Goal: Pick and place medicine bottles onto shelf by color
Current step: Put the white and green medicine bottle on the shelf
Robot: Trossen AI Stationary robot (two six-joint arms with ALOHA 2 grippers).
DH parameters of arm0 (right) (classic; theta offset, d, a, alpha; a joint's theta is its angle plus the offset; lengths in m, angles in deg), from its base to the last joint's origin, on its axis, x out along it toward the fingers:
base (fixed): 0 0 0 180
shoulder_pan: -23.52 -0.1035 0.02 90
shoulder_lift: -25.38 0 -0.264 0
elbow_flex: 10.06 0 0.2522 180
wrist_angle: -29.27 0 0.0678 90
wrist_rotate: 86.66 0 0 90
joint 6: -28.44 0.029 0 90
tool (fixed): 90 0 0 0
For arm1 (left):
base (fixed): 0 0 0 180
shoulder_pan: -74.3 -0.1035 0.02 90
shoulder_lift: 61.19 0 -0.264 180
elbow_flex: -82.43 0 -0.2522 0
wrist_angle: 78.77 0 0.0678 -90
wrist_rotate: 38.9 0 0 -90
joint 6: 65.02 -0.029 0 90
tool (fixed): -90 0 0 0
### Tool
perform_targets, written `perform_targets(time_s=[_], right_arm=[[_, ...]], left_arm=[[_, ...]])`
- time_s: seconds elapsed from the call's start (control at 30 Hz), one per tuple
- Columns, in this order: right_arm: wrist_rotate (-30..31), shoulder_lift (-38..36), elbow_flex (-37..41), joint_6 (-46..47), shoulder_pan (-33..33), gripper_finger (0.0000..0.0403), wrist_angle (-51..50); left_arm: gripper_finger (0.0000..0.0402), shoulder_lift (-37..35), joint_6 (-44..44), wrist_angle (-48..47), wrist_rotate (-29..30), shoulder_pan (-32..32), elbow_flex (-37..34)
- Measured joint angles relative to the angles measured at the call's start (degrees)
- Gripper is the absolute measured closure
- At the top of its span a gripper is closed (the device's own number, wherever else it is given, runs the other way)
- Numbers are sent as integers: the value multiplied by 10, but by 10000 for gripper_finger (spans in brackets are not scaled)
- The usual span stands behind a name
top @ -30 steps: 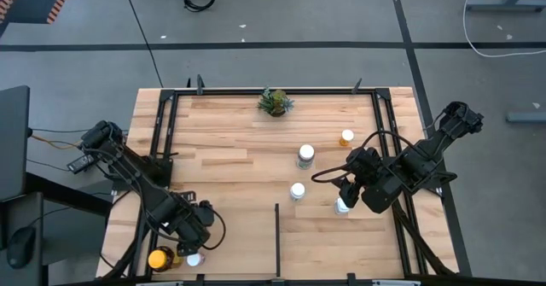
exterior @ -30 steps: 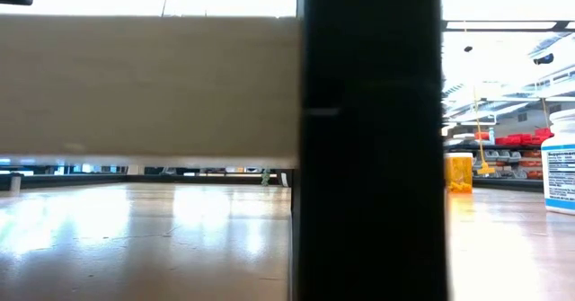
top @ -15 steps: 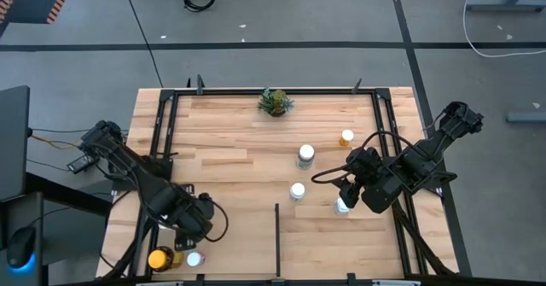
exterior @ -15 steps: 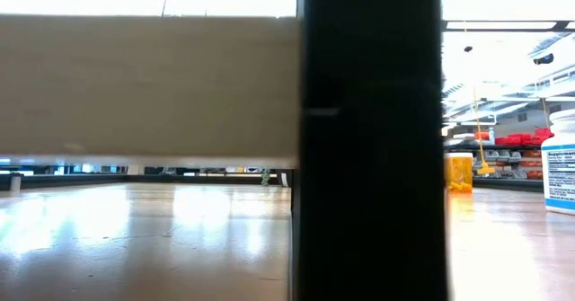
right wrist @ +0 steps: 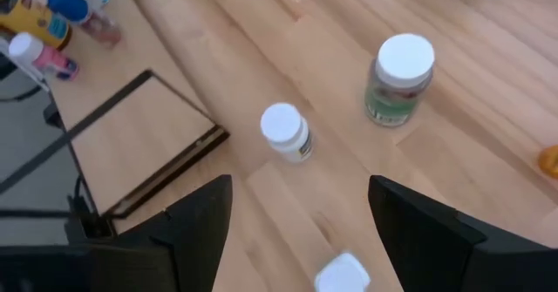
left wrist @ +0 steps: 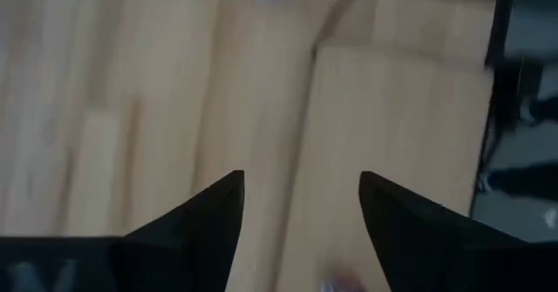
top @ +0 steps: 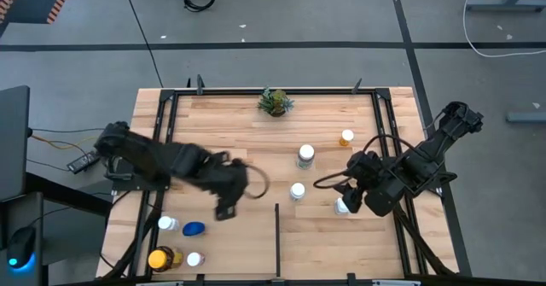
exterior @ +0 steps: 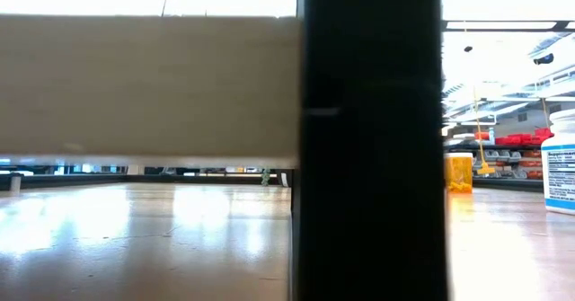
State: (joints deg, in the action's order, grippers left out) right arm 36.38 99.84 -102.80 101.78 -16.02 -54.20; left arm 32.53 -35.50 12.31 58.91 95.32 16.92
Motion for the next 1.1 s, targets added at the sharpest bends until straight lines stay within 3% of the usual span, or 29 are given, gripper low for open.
perform_targets(time_s=[0.23,0.4,0.6,0.77,1.1], right_arm=[[-4,0,0,59,-28,126,-36],[-5,0,0,135,-39,126,-45],[2,0,0,210,-38,126,-54],[5,0,0,244,-22,126,-58],[6,0,0,263,-11,126,-53]], left_arm=[[164,102,-49,71,19,-92,134],[152,164,-109,72,5,-138,200],[140,216,-157,83,5,-200,205],[138,245,-200,157,5,-240,205],[126,315,-302,215,-6,-254,205]])
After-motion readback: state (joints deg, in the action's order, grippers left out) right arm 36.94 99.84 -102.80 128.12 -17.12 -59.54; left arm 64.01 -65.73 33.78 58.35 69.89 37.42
